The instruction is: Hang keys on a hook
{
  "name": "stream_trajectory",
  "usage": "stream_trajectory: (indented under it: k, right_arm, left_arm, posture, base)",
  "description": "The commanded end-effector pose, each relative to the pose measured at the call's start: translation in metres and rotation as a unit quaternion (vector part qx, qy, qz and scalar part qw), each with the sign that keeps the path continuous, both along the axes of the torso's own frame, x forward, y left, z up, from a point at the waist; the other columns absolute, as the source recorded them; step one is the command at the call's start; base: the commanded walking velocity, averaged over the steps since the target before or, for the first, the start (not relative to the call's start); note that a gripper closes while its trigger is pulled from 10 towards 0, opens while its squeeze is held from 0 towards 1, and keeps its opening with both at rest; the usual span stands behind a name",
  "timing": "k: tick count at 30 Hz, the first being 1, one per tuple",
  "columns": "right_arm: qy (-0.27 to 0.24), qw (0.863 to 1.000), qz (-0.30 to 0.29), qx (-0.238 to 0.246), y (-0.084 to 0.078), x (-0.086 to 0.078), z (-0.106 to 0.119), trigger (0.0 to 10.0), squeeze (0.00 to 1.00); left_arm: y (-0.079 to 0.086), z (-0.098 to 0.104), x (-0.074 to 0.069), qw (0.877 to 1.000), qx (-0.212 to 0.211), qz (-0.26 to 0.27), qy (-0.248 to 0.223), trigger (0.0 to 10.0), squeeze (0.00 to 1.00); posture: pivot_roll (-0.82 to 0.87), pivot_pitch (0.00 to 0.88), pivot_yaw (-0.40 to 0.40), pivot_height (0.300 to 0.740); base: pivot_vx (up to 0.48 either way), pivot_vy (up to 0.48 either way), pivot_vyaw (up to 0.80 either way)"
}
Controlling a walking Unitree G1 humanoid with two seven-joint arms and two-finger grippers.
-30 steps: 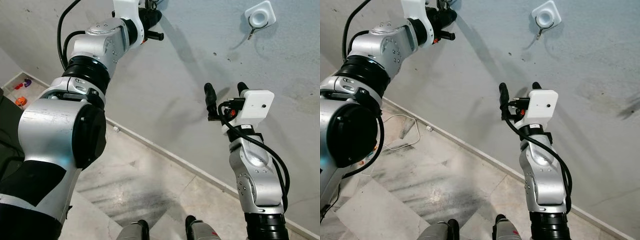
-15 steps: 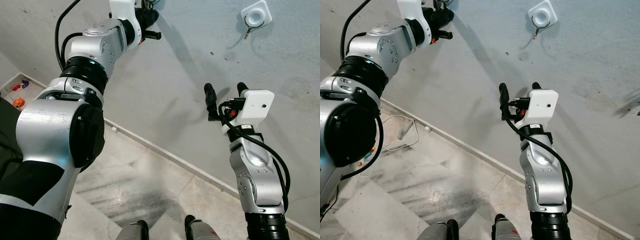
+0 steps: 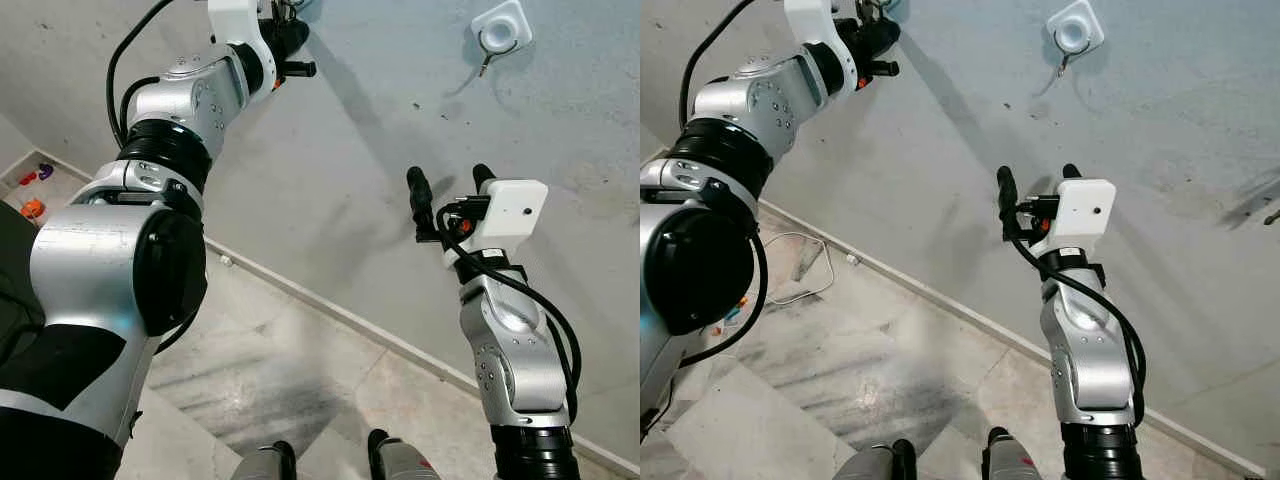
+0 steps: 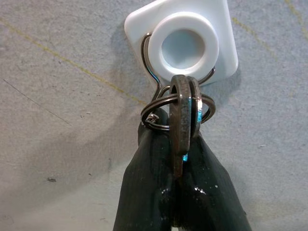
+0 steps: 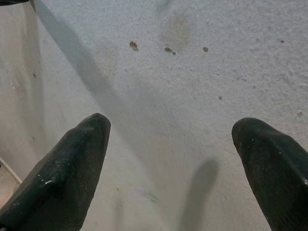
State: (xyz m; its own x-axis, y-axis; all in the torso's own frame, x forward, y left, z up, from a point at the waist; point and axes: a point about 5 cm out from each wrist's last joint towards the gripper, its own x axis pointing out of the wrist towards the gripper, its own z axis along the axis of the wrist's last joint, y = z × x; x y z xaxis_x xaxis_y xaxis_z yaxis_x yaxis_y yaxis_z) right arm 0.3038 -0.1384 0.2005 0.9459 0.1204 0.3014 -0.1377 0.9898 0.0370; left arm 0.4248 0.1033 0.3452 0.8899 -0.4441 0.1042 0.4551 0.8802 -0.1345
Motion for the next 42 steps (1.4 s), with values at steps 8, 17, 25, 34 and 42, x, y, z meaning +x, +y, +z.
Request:
stream_trajectory:
  k: [8, 17, 25, 34, 42]
  right_arm:
    - [0.001, 1.000, 0.010, 0.003, 0.005, 0.000, 0.001, 10.0, 0.00]
    - [0.002, 1.000, 0.013, 0.002, 0.005, 0.001, 0.000, 10.0, 0.00]
    - [0.002, 1.000, 0.014, 0.002, 0.006, 0.001, 0.000, 10.0, 0.00]
    - [0.004, 1.000, 0.013, 0.004, 0.007, 0.000, -0.001, 10.0, 0.00]
    - [0.011, 1.000, 0.012, 0.007, 0.007, -0.002, -0.006, 10.0, 0.00]
  left_arm:
    - [0.016, -0.014, 0.003, 0.999, -0.014, 0.029, 0.022, 10.0, 0.00]
    - [0.015, -0.025, 0.003, 0.999, -0.019, 0.027, 0.037, 10.0, 0.00]
    - [0.006, -0.013, 0.001, 1.000, 0.001, 0.008, 0.021, 10.0, 0.00]
    - [-0.011, -0.010, -0.001, 0.999, 0.001, -0.031, 0.033, 10.0, 0.00]
    - [-0.014, 0.011, -0.004, 0.999, -0.017, -0.031, 0.010, 10.0, 0.00]
  posture:
    - [-0.12, 0.189, 0.100, 0.740]
    - [-0.12, 0.186, 0.097, 0.740]
    - [-0.12, 0.182, 0.099, 0.740]
    - [-0.12, 0.188, 0.117, 0.740]
    - [-0.11, 0.190, 0.125, 0.740]
  base:
    - [0.000, 0.000, 0.00]
    - [0.000, 0.000, 0.00]
    - [0.000, 0.000, 0.00]
    - [0.000, 0.000, 0.00]
    - [0.000, 0.000, 0.00]
